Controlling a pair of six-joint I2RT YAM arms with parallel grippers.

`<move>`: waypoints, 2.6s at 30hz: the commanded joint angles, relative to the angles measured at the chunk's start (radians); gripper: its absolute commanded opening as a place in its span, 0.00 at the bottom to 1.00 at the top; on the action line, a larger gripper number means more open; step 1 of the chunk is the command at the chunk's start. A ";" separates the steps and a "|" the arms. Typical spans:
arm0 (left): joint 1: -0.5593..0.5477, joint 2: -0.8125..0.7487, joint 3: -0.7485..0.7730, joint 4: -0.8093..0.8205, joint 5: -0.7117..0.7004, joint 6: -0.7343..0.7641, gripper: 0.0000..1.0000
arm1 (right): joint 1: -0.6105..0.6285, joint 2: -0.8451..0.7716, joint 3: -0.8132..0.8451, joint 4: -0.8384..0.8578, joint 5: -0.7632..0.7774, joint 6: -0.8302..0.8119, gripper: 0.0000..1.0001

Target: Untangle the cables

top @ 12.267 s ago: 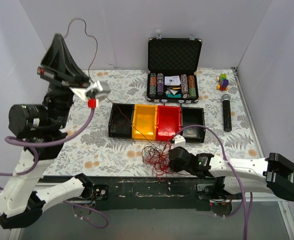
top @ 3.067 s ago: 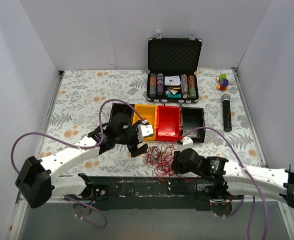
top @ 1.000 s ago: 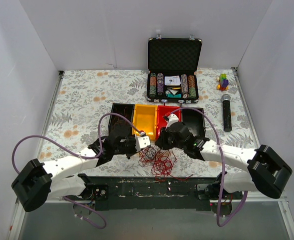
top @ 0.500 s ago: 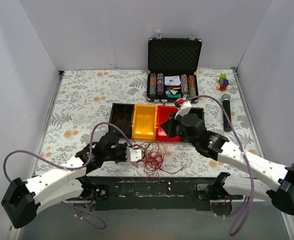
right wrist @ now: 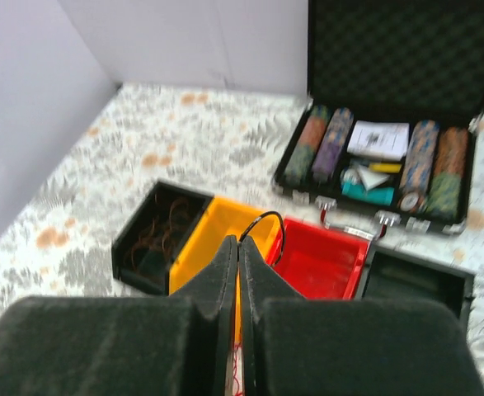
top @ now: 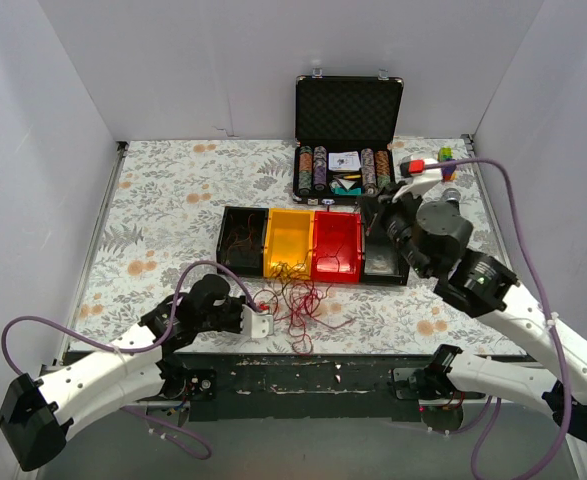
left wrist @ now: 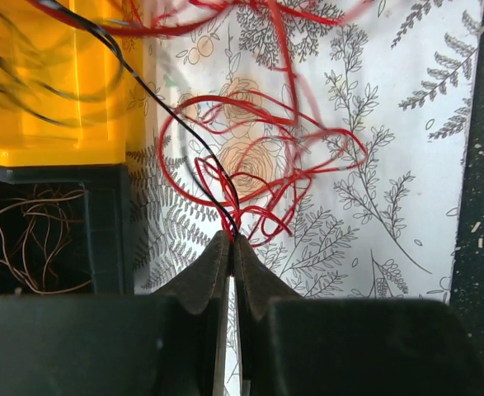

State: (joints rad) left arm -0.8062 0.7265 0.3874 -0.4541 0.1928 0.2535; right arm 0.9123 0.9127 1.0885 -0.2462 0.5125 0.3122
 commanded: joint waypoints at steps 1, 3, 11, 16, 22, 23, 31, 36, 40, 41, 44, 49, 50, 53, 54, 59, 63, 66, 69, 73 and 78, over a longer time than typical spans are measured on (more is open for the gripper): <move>0.007 -0.016 -0.021 -0.028 -0.042 0.049 0.00 | 0.002 -0.020 0.163 -0.007 0.129 -0.133 0.01; 0.006 -0.024 -0.030 -0.035 -0.050 0.058 0.00 | 0.002 -0.020 0.203 -0.010 0.150 -0.154 0.01; 0.007 -0.088 -0.067 -0.090 -0.069 0.110 0.00 | 0.000 -0.031 0.306 -0.028 0.141 -0.166 0.01; 0.007 -0.143 -0.099 -0.120 -0.090 0.151 0.00 | 0.002 -0.047 0.375 -0.036 0.110 -0.170 0.01; 0.007 -0.179 -0.117 -0.140 -0.108 0.173 0.00 | 0.000 -0.064 0.441 -0.064 0.112 -0.170 0.01; 0.007 -0.182 -0.120 -0.141 -0.112 0.171 0.00 | 0.002 -0.069 0.444 -0.065 0.104 -0.170 0.01; 0.006 -0.209 -0.116 -0.167 -0.142 0.153 0.00 | 0.002 -0.072 0.550 -0.116 0.191 -0.231 0.01; 0.007 -0.257 -0.125 -0.182 -0.138 0.153 0.00 | 0.000 -0.060 0.606 -0.125 0.204 -0.288 0.01; 0.007 -0.253 -0.136 -0.193 -0.165 0.150 0.00 | 0.002 -0.024 0.709 -0.133 0.258 -0.355 0.01; 0.007 -0.254 -0.139 -0.195 -0.162 0.145 0.00 | 0.002 -0.028 0.714 -0.121 0.261 -0.364 0.01; 0.007 -0.259 -0.151 -0.189 -0.162 0.148 0.00 | 0.002 -0.031 0.735 -0.090 0.349 -0.415 0.01; 0.006 -0.268 -0.185 -0.198 -0.181 0.179 0.00 | 0.010 -0.038 0.775 -0.050 0.414 -0.487 0.01; 0.006 -0.274 -0.188 -0.193 -0.179 0.178 0.00 | 0.014 -0.040 0.771 -0.053 0.406 -0.484 0.01; 0.007 -0.285 -0.193 -0.167 -0.177 0.181 0.00 | 0.016 -0.032 0.768 -0.070 0.415 -0.479 0.01; 0.007 -0.273 -0.196 -0.167 -0.179 0.194 0.00 | 0.016 -0.028 0.774 -0.061 0.437 -0.489 0.01; 0.006 -0.220 -0.164 -0.106 -0.179 0.147 0.00 | 0.023 -0.026 0.742 -0.050 0.383 -0.463 0.01; 0.006 -0.154 -0.088 -0.049 -0.176 0.070 0.00 | 0.023 -0.026 0.590 -0.045 0.347 -0.383 0.01; 0.007 -0.154 -0.032 -0.058 -0.145 0.040 0.00 | 0.023 -0.017 0.469 -0.047 0.324 -0.325 0.01; 0.006 -0.156 0.024 -0.075 -0.124 0.009 0.00 | 0.023 -0.005 0.375 -0.038 0.313 -0.291 0.01; 0.006 -0.148 0.083 -0.083 -0.098 -0.005 0.00 | 0.017 0.015 0.282 0.004 0.319 -0.304 0.01; 0.007 -0.142 0.129 -0.077 -0.096 0.000 0.00 | -0.052 0.054 0.211 0.036 0.256 -0.292 0.01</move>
State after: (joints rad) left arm -0.8062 0.5819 0.4660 -0.5396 0.0723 0.2672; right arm 0.9142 0.9714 1.3144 -0.3099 0.8055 -0.0036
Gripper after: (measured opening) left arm 0.018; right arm 0.029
